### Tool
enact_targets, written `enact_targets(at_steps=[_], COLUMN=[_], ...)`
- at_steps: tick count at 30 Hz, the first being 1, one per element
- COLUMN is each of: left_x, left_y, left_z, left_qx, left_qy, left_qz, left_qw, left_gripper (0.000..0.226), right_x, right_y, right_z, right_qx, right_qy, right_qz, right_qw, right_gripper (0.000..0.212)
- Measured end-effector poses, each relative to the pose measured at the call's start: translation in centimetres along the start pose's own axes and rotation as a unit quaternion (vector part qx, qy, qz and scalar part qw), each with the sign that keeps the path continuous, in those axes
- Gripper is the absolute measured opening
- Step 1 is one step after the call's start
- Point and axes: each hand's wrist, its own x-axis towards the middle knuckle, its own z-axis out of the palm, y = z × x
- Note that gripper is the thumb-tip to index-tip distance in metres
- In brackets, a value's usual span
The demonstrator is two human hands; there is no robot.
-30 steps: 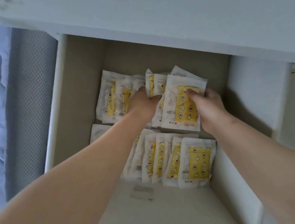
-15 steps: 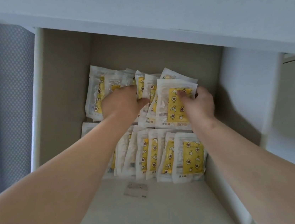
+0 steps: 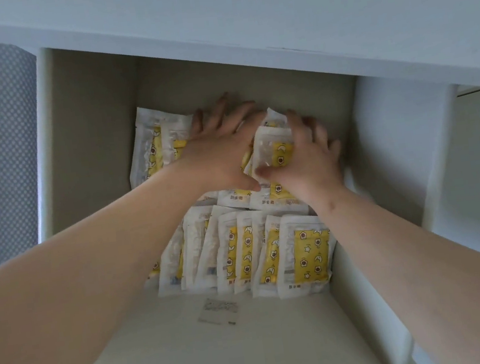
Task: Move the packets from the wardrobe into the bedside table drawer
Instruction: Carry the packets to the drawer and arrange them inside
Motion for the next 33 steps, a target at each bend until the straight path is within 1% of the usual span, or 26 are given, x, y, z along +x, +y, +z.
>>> enact_targets(at_steps=[2, 4, 6, 8, 11, 13, 15, 17, 21, 23, 26, 29, 33], left_x=[0.8, 1.4, 1.7, 1.5, 0.9, 0.7, 0.6, 0.3, -0.1, -0.1, -0.4, -0.9, -1.2], left_y=[0.6, 0.8, 0.6, 0.1, -0.5, -1.0, -1.5, -1.9, -2.1, -2.1, -2.8, -3.7, -4.1], left_z=[-0.1, -0.1, 0.2, 0.7, 1.0, 0.9, 0.9, 0.9, 0.7, 0.5, 0.2, 0.4, 0.3], left_qx=[-0.007, -0.007, 0.009, 0.017, 0.004, 0.008, 0.025, 0.049, 0.061, 0.064, 0.069, 0.084, 0.081], left_qy=[0.002, -0.001, -0.003, 0.011, 0.037, 0.037, 0.028, 0.027, 0.028, 0.024, 0.02, 0.007, 0.002], left_qz=[0.018, 0.015, 0.01, 0.014, 0.019, 0.015, 0.003, -0.005, -0.015, -0.017, -0.023, -0.04, -0.049], left_qw=[1.0, 1.0, 1.0, 1.0, 0.999, 0.999, 0.999, 0.998, 0.998, 0.997, 0.997, 0.996, 0.995], left_gripper=[0.116, 0.115, 0.114, 0.11, 0.106, 0.108, 0.114, 0.117, 0.118, 0.12, 0.122, 0.119, 0.112], right_x=[0.5, 0.6, 0.3, -0.1, -0.4, -0.6, -0.8, -1.2, -1.7, -1.5, -0.6, 0.0, -0.2], right_y=[-0.2, -0.1, 0.3, 0.9, 1.2, 1.1, 1.0, 0.8, 0.3, 0.0, -0.5, -0.7, -1.1], right_z=[0.3, 0.4, 0.3, 0.1, 0.0, 0.2, 0.5, 0.6, 0.9, 1.0, 0.4, 0.0, 0.7], right_qx=[0.011, 0.013, 0.002, 0.002, 0.031, 0.045, 0.057, 0.05, 0.005, -0.018, -0.086, -0.092, -0.077], right_qy=[0.001, 0.01, 0.014, 0.015, 0.032, 0.048, 0.067, 0.075, 0.028, 0.008, -0.008, -0.027, -0.01], right_qz=[-0.013, -0.019, -0.01, 0.008, 0.024, 0.03, 0.041, 0.045, 0.035, 0.014, -0.022, -0.034, -0.053], right_qw=[1.0, 1.0, 1.0, 1.0, 0.999, 0.997, 0.995, 0.995, 0.999, 1.0, 0.996, 0.995, 0.996], right_gripper=[0.092, 0.09, 0.085, 0.079, 0.071, 0.068, 0.07, 0.078, 0.089, 0.093, 0.1, 0.1, 0.092])
